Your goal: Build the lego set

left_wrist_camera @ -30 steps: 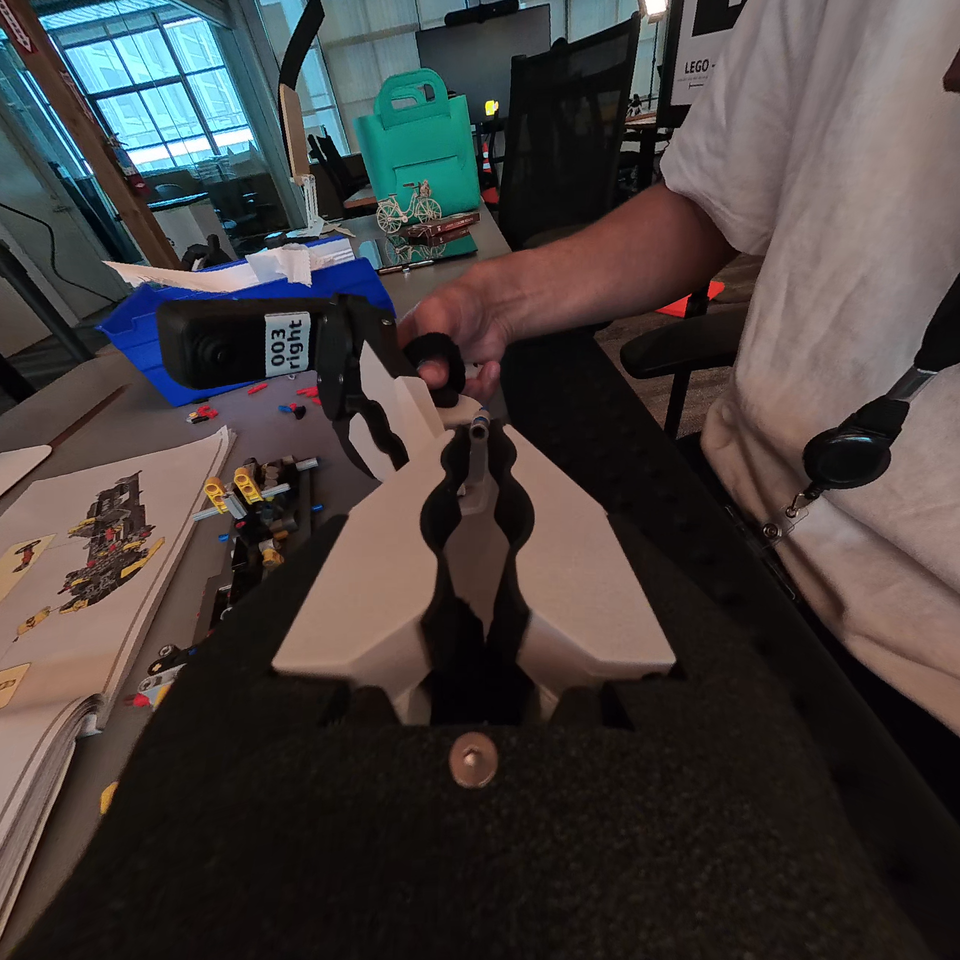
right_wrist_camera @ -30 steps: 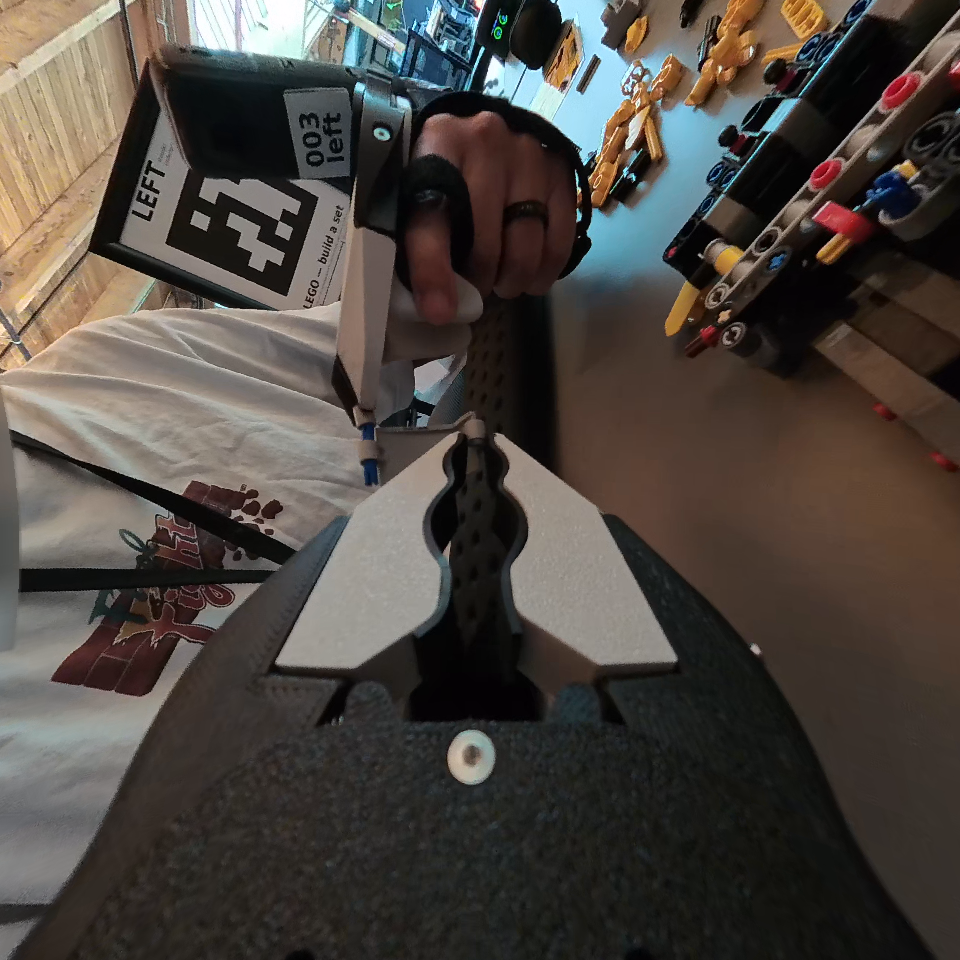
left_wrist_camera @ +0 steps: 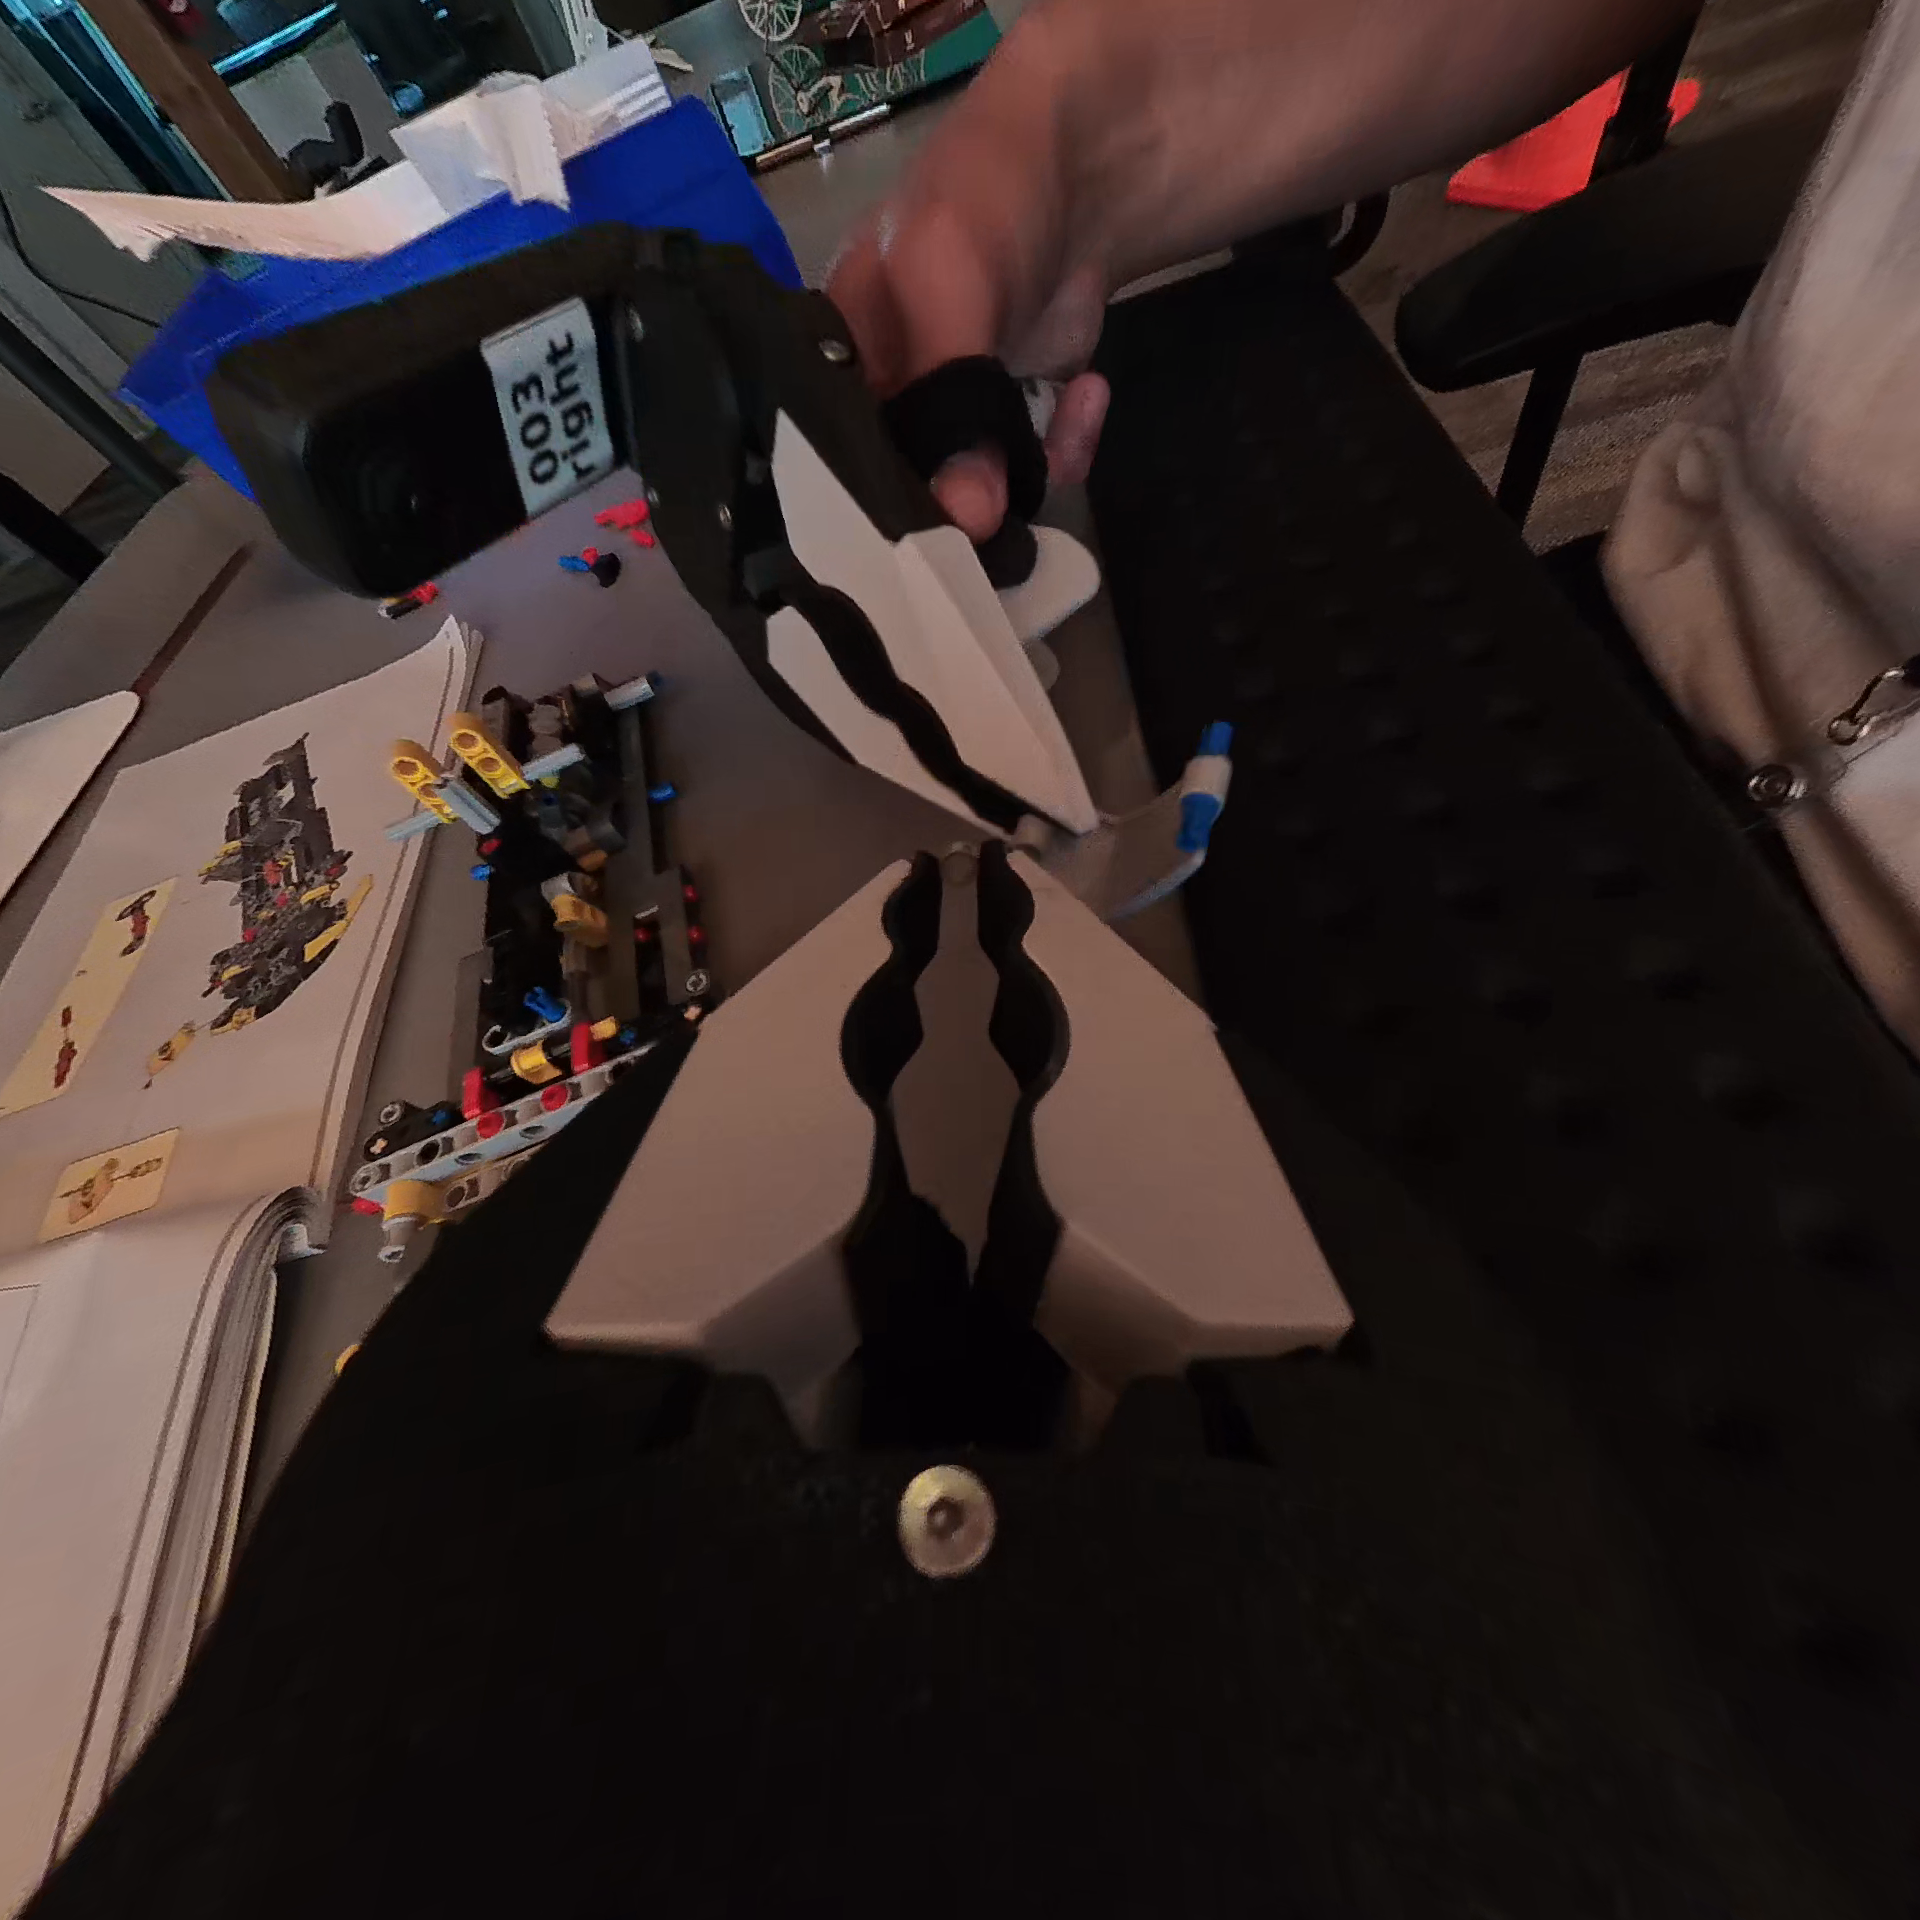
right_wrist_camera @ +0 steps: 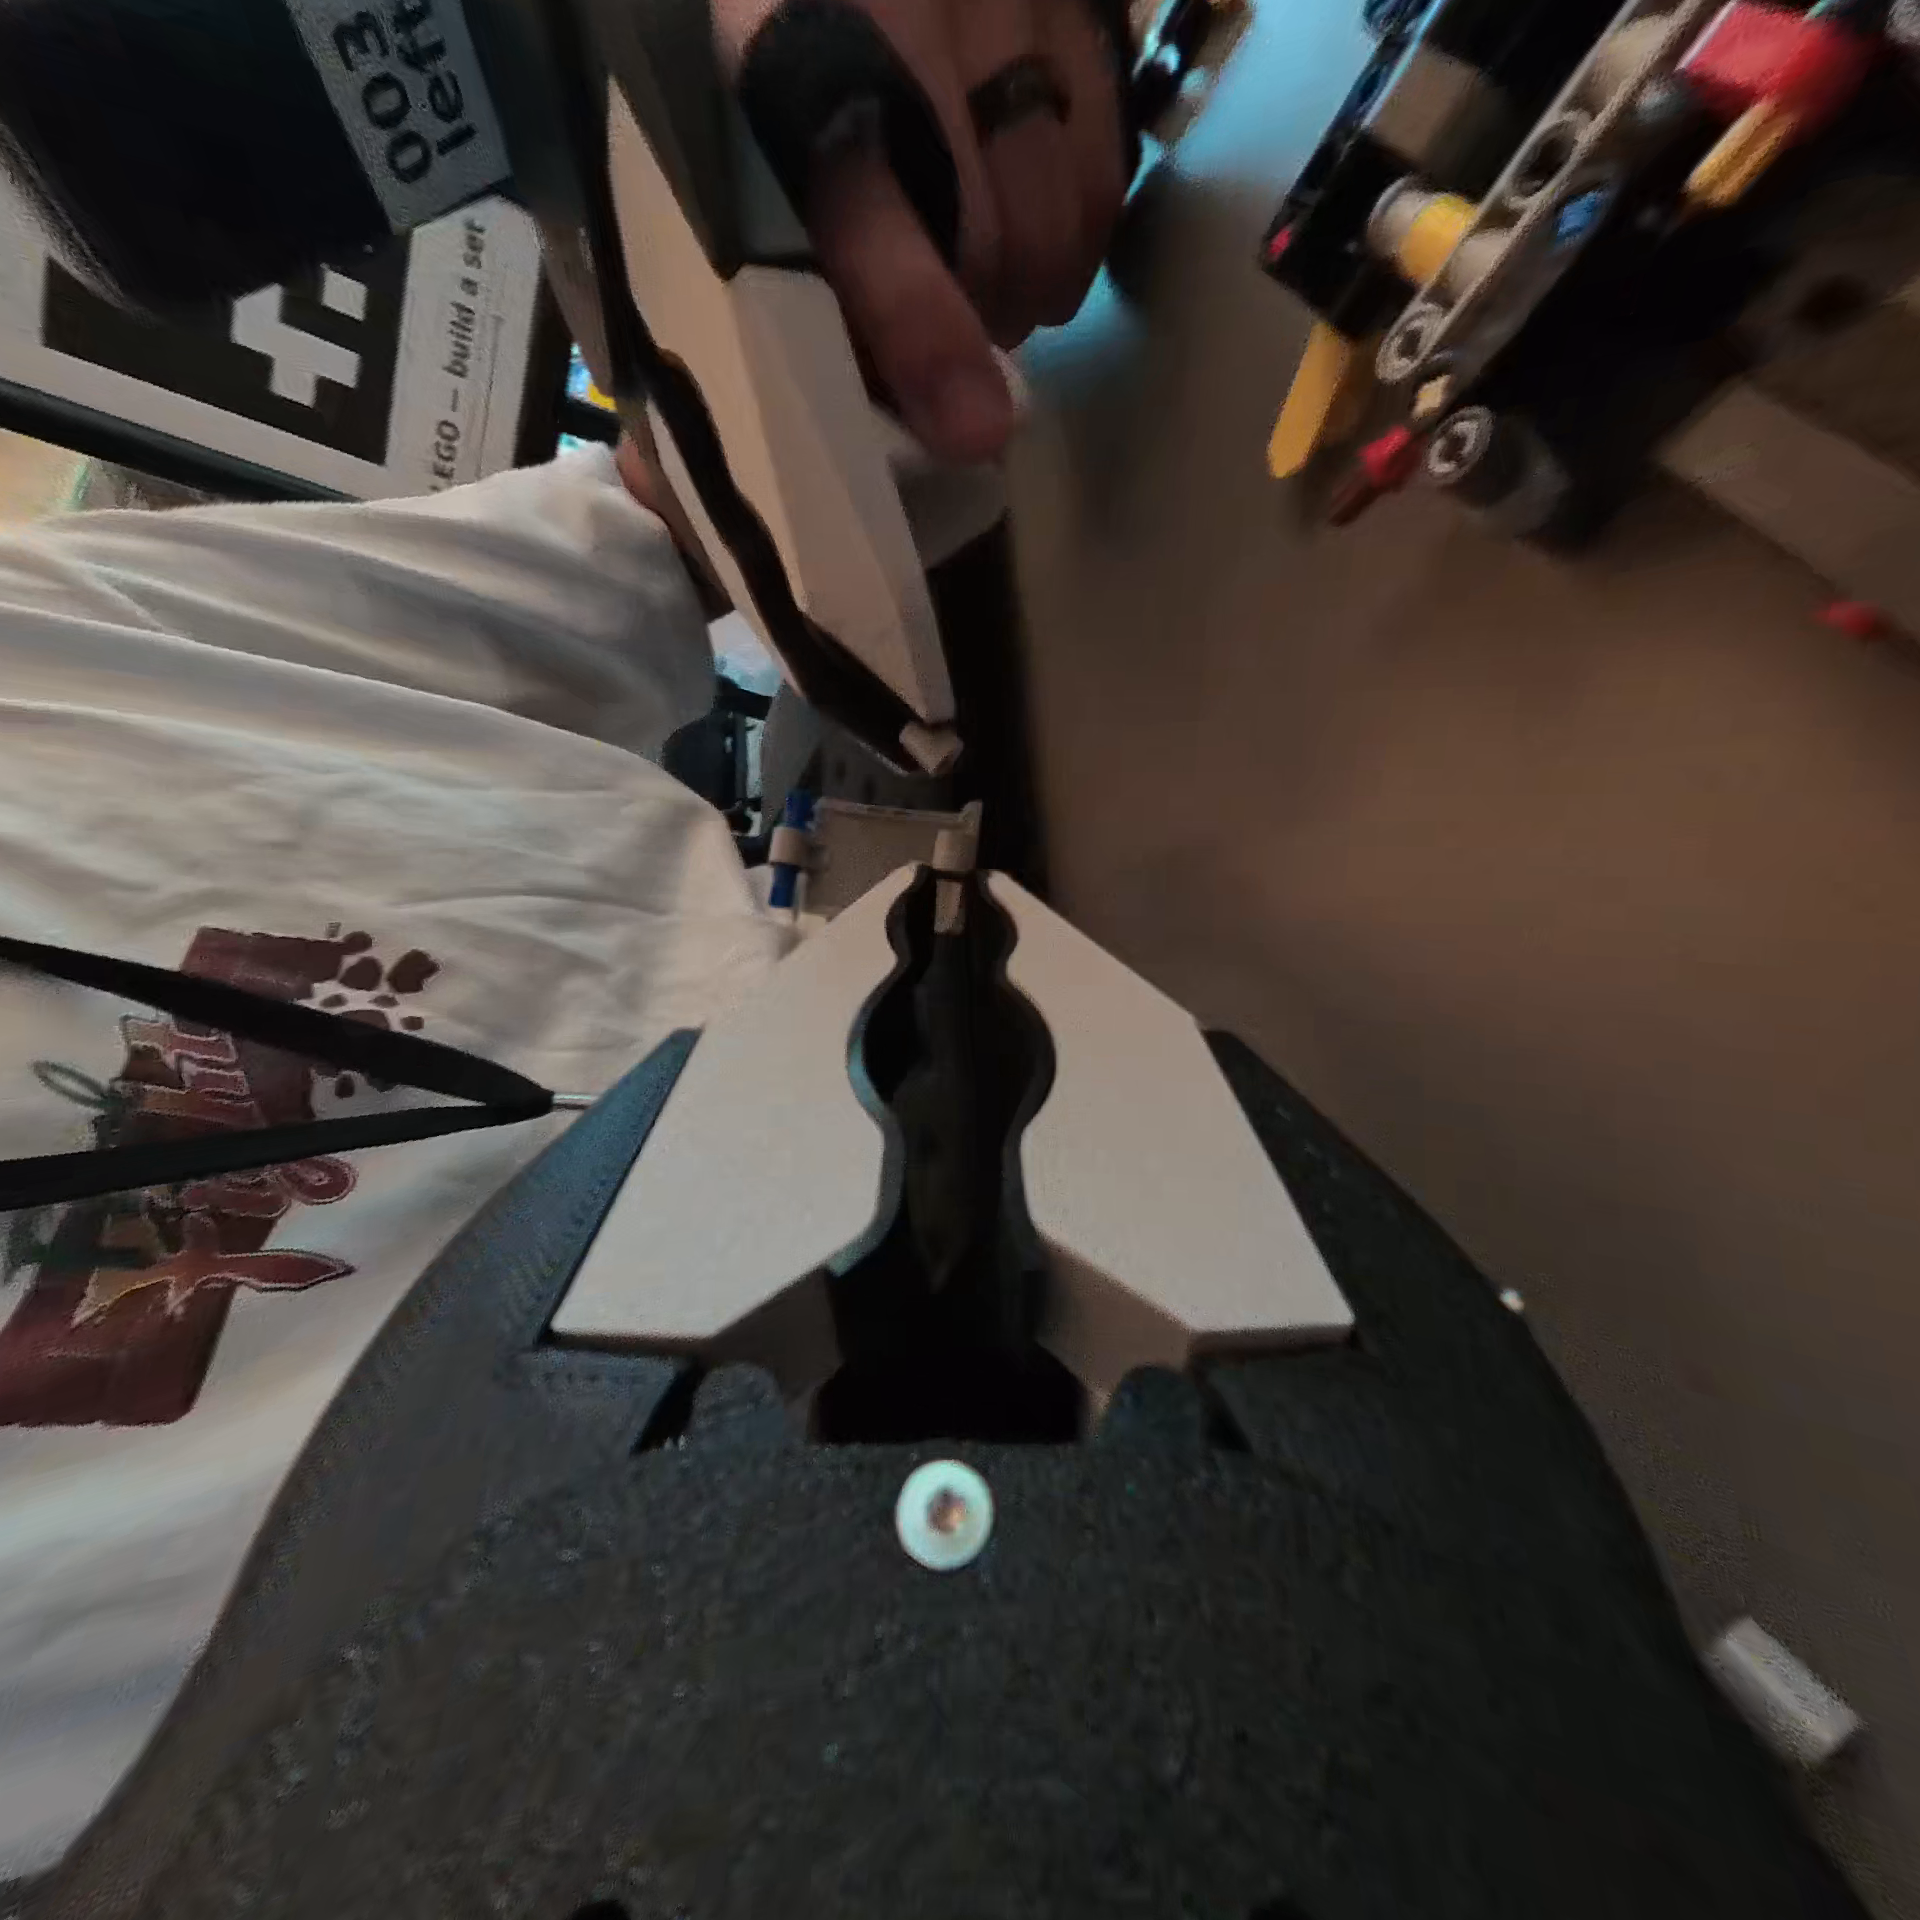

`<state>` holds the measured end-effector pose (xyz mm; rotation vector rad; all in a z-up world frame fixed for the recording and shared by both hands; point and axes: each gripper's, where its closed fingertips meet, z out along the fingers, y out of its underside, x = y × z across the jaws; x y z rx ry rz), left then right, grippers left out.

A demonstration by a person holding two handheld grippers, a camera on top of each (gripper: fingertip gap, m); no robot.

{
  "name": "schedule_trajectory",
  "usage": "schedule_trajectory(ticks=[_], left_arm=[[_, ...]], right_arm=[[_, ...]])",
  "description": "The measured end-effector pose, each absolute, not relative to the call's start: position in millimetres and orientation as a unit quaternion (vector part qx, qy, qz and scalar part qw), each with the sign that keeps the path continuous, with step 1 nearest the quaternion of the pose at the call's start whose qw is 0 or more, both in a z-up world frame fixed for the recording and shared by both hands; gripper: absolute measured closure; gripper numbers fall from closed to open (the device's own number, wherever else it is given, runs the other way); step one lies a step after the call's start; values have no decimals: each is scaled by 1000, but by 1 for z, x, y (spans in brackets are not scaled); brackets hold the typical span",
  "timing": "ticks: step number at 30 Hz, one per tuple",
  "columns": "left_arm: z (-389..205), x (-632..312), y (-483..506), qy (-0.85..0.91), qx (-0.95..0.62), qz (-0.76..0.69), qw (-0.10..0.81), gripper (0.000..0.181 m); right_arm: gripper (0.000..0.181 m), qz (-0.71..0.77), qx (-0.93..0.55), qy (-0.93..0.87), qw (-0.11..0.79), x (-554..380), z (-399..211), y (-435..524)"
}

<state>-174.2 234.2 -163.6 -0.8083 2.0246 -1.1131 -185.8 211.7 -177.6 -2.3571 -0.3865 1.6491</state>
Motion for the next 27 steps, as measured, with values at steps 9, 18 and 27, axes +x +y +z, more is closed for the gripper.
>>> schedule_trajectory(ticks=[9,18,27], left_arm=[[-162,-176,233,776,-311,-432,338,175],[-158,-175,241,768,-323,-430,350,175],[-156,-174,255,759,-340,-419,364,175]], right_arm=[[166,432,-843,-271,173,-187,-193,209],[140,383,-822,-337,253,-187,-191,215],[136,298,-795,-417,324,-187,-185,212]])
